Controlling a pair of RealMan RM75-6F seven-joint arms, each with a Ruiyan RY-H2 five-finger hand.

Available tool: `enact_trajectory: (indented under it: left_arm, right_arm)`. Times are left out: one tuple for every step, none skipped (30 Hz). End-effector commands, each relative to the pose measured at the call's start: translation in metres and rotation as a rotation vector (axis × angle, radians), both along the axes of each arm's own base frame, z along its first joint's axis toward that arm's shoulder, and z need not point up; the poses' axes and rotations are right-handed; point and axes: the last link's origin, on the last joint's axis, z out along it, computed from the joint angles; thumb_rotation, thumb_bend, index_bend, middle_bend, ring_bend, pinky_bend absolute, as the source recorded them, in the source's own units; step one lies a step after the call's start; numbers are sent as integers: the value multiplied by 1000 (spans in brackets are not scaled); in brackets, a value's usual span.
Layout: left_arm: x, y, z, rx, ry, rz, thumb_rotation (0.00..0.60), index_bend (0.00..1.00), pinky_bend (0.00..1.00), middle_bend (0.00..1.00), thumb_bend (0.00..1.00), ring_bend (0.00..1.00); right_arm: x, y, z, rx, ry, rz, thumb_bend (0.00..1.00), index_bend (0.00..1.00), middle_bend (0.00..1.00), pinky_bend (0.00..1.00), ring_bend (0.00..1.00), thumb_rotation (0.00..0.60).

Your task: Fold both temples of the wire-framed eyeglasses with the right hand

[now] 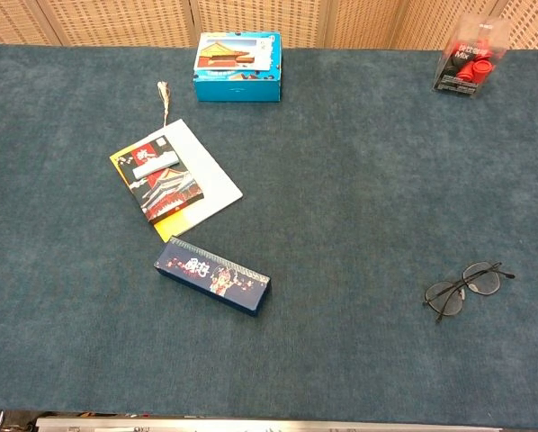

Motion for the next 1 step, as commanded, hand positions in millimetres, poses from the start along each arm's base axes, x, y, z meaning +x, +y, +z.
enact_trajectory:
  left_arm:
    - [0,-1,-1,-3,3,-3,600,569,522,511,491,433]
  right_arm:
    - [2,2,2,4,-9,17,426,311,282,270,151,600]
